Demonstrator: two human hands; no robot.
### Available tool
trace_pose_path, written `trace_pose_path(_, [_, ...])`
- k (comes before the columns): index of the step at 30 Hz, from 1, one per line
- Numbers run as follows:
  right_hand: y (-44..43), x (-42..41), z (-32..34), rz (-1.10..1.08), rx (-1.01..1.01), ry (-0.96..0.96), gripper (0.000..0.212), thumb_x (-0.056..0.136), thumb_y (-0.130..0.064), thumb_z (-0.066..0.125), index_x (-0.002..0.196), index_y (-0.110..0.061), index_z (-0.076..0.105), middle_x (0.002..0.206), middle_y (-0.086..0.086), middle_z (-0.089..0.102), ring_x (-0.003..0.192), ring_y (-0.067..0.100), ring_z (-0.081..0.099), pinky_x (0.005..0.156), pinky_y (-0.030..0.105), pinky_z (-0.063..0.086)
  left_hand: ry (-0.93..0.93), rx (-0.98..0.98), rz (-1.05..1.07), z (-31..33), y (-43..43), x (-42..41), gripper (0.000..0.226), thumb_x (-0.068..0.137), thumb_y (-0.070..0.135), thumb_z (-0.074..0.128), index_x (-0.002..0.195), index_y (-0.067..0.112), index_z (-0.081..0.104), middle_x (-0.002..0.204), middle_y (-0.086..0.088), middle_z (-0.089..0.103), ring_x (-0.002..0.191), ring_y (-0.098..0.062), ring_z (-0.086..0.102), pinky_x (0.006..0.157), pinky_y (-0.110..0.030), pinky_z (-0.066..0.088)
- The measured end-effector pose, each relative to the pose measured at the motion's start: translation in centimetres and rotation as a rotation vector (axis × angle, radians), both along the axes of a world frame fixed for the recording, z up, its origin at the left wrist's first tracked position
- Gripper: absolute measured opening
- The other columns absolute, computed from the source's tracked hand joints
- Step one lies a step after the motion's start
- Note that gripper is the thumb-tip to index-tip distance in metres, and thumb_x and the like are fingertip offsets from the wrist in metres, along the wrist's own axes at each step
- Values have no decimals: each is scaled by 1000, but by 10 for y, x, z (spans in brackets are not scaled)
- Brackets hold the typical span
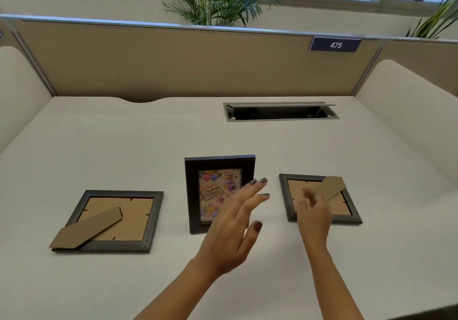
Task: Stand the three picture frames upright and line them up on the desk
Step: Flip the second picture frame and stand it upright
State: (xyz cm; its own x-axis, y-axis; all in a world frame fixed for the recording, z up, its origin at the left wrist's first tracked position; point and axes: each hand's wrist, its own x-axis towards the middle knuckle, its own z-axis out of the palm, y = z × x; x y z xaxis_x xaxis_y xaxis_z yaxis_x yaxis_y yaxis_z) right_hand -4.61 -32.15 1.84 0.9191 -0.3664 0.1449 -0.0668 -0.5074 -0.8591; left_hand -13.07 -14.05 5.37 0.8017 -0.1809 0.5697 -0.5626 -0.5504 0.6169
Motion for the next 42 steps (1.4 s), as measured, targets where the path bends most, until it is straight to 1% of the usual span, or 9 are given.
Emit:
trace_pose_path(5, [-23, -7, -21, -31, -79, 38, 33, 91, 4, 47, 117, -9, 61, 118, 12, 61, 115, 29, 51, 98, 41, 47, 590, -245, -120, -19, -49, 6, 36, 98, 46, 27, 133, 46, 33, 143, 24, 38, 133, 7, 31, 107, -16, 26])
trace_pose_path(11, [-24, -18, -37, 29, -230, -23, 31, 89, 10, 47, 110, -3, 66, 123, 15, 61, 122, 29, 49, 101, 30, 37, 1061, -546, 64, -29, -94, 35, 45, 99, 46, 19, 142, 31, 23, 150, 0, 32, 135, -19, 32, 104, -29, 27])
trace_pose_path(19, [-31, -25, -43, 182, -306, -95, 32, 84, 12, 56, 109, -4, 68, 116, 12, 66, 114, 26, 57, 98, 30, 43, 1149, -690, 172, -34, -114, 54, 54, 96, 55, 19, 140, 26, 33, 145, -5, 41, 130, -21, 39, 95, -27, 27])
trace_pose_path(25, [-59, -4, -34, -308, -257, 52, 35, 93, -2, 45, 127, -3, 51, 137, 20, 46, 133, 34, 33, 107, 43, 37, 1090, -592, 208, -35, -122, 57, 54, 96, 53, 17, 141, 26, 28, 149, -3, 36, 133, -24, 35, 107, -36, 29])
trace_pose_path(28, [-72, 8, -29, -353, -205, 203, 44, 95, -5, 42, 138, 0, 34, 151, 22, 28, 142, 35, 18, 115, 45, 22, 1066, -589, 228, -37, -126, 59, 53, 97, 52, 18, 140, 26, 29, 148, -3, 37, 133, -24, 36, 107, -36, 30])
trace_pose_path(31, [-74, 9, -28, -324, -209, 222, 44, 95, -3, 41, 138, 0, 34, 145, 24, 35, 135, 36, 28, 109, 44, 30, 1072, -611, 251, -38, -128, 61, 51, 97, 52, 20, 139, 25, 31, 146, -4, 39, 131, -25, 38, 106, -37, 31])
trace_pose_path(35, [-77, 1, -28, -314, -242, 212, 51, 87, 14, 43, 135, -2, 39, 133, 24, 45, 123, 36, 37, 96, 41, 40, 1157, -1051, 290, -32, -116, 69, 58, 94, 52, 34, 137, 13, 37, 127, -5, 55, 120, -24, 48, 105, -36, 36])
trace_pose_path(38, [-81, -5, -28, -281, -250, 217, 66, 79, 24, 41, 136, -8, 42, 130, 21, 46, 121, 33, 38, 92, 38, 42, 1155, -1270, 287, -28, -102, 74, 46, 93, 40, 48, 127, 8, 46, 115, -10, 61, 105, -24, 59, 90, -35, 49])
trace_pose_path(42, [-69, -18, -28, -172, -242, 161, 60, 81, 19, 47, 132, -12, 48, 127, 17, 47, 119, 30, 40, 96, 37, 42, 1100, -1095, 210, -15, -108, 75, 28, 95, 28, 47, 115, 10, 56, 104, -9, 64, 88, -18, 59, 70, -26, 50])
